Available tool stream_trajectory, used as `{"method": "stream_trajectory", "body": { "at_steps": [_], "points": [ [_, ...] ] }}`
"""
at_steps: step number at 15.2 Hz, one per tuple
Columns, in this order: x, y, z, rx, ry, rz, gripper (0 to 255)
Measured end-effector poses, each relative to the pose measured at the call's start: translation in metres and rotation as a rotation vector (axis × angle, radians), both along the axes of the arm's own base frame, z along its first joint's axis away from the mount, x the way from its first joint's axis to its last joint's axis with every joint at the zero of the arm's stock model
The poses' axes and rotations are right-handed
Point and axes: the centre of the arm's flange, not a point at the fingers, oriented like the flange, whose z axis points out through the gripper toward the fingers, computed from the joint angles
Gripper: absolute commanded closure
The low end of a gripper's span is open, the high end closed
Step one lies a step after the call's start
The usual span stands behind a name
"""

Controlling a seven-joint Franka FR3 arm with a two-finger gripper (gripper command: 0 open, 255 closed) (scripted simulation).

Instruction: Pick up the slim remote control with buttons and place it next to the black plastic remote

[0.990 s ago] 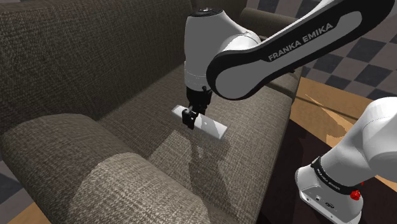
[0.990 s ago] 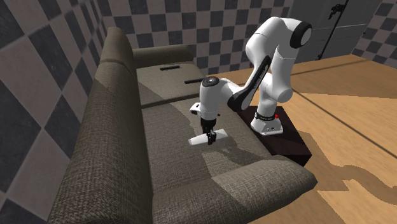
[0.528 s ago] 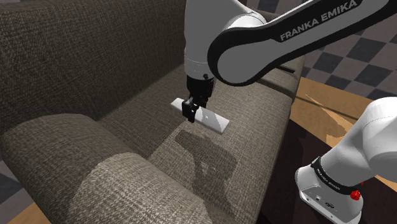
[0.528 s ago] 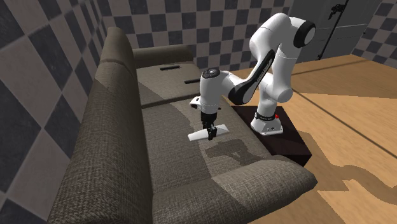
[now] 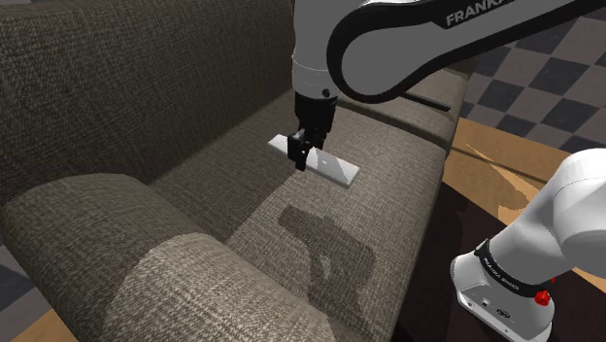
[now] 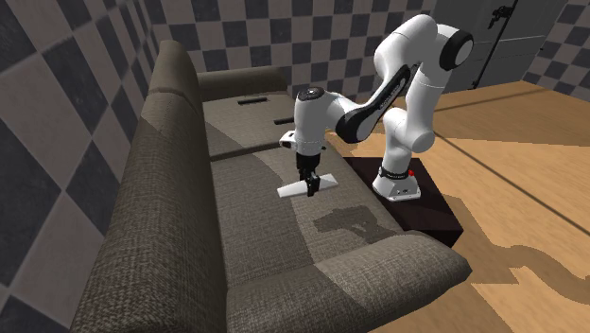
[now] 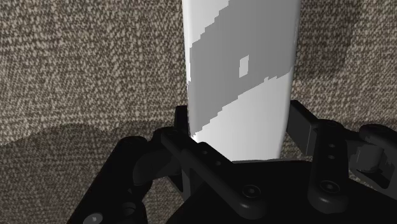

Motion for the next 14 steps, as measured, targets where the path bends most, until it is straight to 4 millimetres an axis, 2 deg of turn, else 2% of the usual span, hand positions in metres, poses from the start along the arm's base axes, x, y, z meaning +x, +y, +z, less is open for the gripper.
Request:
{"method": "stream_trajectory", "body": {
  "at_steps": [7,10,14],
  "points": [
    [0.019,-0.086,-0.001,0.000,0.000,-0.001,255],
    [0.027,-0.127,0.005,0.000,0.000,-0.001,255],
    [0.040,-0.177,-0.001,0.000,0.000,0.000,255]
  ]
}}
